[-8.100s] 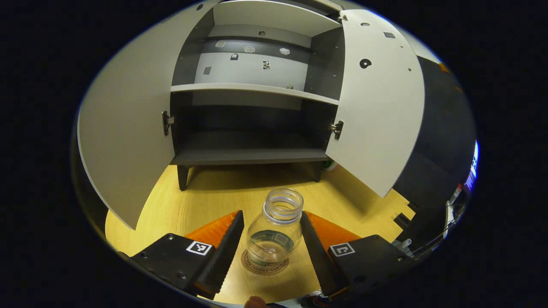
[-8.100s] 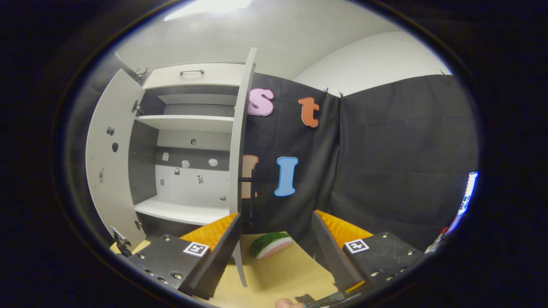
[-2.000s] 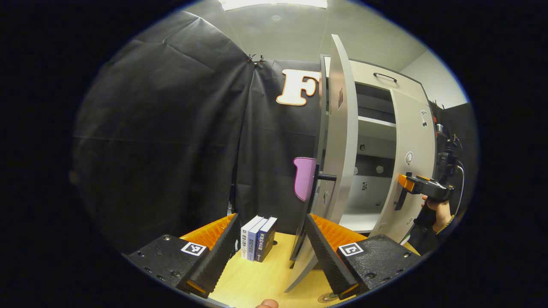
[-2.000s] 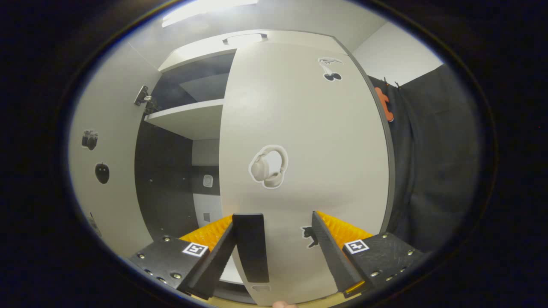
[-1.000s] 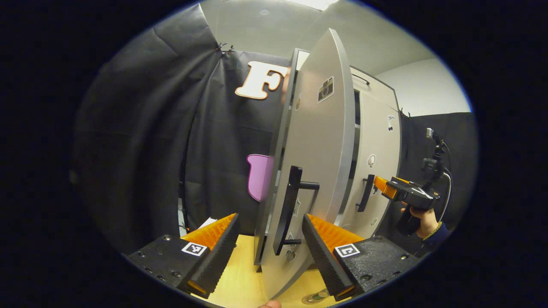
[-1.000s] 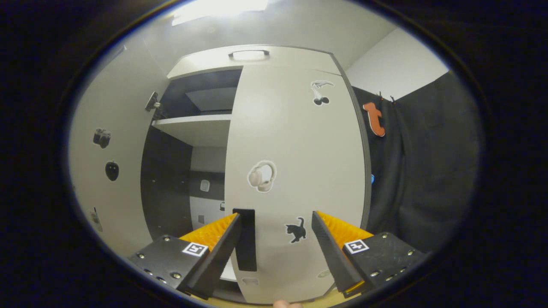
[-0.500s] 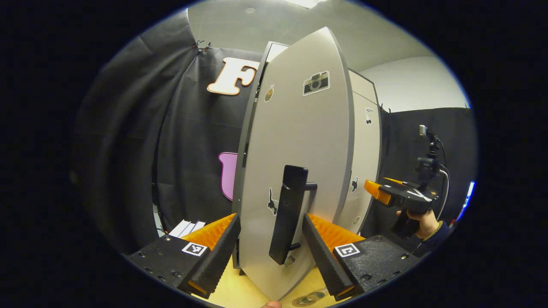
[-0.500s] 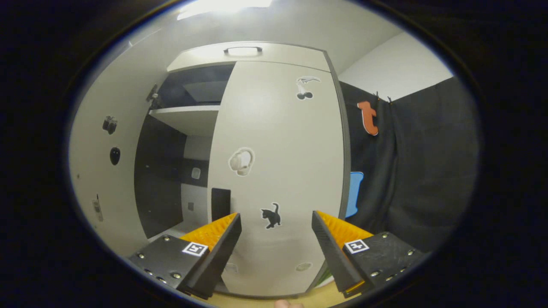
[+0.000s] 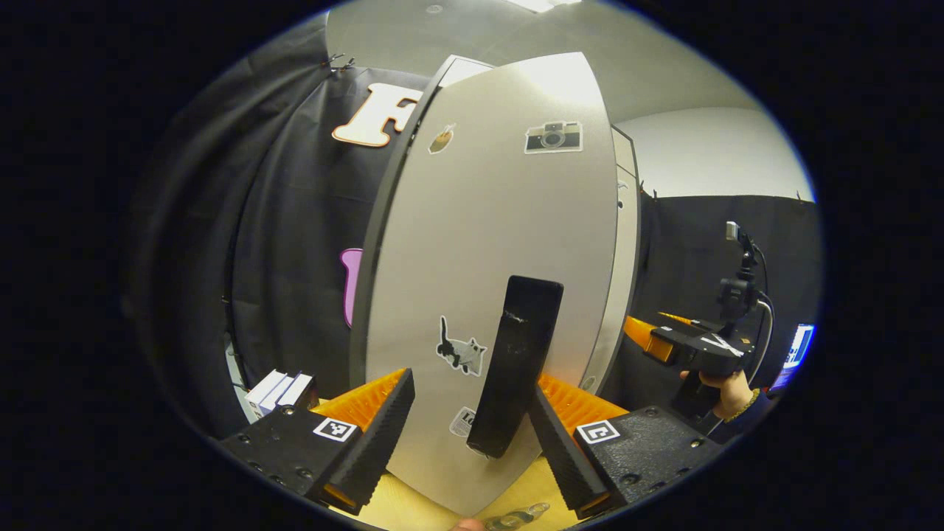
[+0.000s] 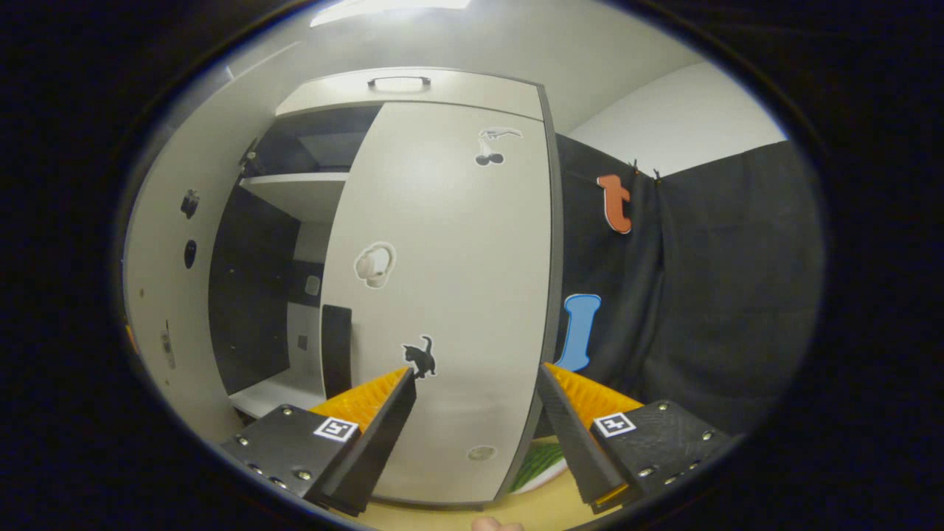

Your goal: Grasp the bottle in the cabinet with the left hand and place it on the coaster, then close the right door with the right hand and the left door with the left hand.

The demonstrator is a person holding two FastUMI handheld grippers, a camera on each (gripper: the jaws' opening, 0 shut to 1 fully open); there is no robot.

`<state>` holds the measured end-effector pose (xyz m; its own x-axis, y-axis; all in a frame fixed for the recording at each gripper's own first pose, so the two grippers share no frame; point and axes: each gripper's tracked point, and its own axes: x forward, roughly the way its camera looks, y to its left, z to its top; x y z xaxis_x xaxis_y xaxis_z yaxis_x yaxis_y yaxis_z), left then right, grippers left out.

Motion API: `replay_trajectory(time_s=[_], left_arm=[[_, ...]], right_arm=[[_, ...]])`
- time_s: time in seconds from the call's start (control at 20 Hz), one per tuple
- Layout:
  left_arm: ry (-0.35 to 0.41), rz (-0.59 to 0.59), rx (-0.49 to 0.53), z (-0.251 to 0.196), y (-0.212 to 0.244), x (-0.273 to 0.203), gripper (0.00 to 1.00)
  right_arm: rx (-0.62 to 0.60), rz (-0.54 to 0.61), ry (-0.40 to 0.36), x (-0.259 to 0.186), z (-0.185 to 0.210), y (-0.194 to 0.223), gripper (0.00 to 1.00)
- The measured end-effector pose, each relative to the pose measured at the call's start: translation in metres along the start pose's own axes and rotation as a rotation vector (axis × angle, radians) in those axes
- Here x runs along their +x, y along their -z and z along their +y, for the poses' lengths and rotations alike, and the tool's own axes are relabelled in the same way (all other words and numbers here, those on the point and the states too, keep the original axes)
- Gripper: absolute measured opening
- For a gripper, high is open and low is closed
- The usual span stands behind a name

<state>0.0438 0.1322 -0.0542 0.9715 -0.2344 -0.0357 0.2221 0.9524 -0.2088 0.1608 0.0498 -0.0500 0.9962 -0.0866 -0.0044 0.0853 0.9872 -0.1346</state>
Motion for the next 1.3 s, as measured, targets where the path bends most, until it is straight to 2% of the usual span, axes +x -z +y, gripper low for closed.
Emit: replay_trajectory(time_s=[0.05, 0.1, 0.15, 0.2, 0.25, 0.4, 0.45, 0.65, 0.7, 0.75, 1.05, 1.1, 1.3], left_arm=[[0.006, -0.004, 0.005, -0.003, 0.0, 0.005, 0.93], [0.001, -0.002, 0.019, -0.004, 0.001, 0.009, 0.99], [0.006, 0.0, 0.033, -0.005, 0.001, 0.013, 0.94], [0.009, 0.001, 0.035, -0.008, 0.001, 0.018, 0.98], [0.013, 0.007, 0.04, -0.01, 0.003, 0.021, 0.99], [0.022, 0.012, 0.061, -0.02, 0.002, 0.035, 0.97], [0.023, 0.015, 0.067, -0.023, 0.002, 0.04, 0.98], [0.03, 0.034, 0.058, -0.031, 0.006, 0.063, 1.0], [0.034, 0.036, 0.056, -0.033, 0.007, 0.067, 1.0], [0.039, 0.038, 0.056, -0.035, 0.008, 0.072, 1.0], [0.054, 0.052, 0.066, -0.042, 0.008, 0.08, 1.0], [0.053, 0.051, 0.069, -0.042, 0.008, 0.08, 1.0], [0.023, 0.051, 0.091, -0.042, 0.009, 0.08, 1.0]], right_arm=[[-0.003, 0.001, 0.005, -0.002, -0.004, 0.001, 0.97], [-0.009, 0.0, 0.012, -0.003, -0.008, 0.001, 0.97], [-0.016, 0.001, 0.019, -0.005, -0.013, 0.002, 1.0], [-0.022, 0.001, 0.025, -0.006, -0.017, 0.002, 0.97], [-0.027, 0.002, 0.031, -0.008, -0.023, 0.003, 1.0], [-0.027, 0.006, 0.049, -0.015, -0.037, 0.004, 1.0], [-0.021, 0.01, 0.052, -0.018, -0.042, 0.005, 0.97], [-0.006, 0.021, 0.075, -0.031, -0.063, 0.008, 0.97], [-0.008, 0.025, 0.084, -0.034, -0.069, 0.01, 1.0], [-0.012, 0.029, 0.093, -0.036, -0.077, 0.012, 0.97], [-0.007, 0.063, 0.163, -0.047, -0.119, 0.025, 0.97], [-0.004, 0.068, 0.174, -0.048, -0.126, 0.027, 1.0], [-0.001, 0.08, 0.207, -0.052, -0.148, 0.032, 1.0]])
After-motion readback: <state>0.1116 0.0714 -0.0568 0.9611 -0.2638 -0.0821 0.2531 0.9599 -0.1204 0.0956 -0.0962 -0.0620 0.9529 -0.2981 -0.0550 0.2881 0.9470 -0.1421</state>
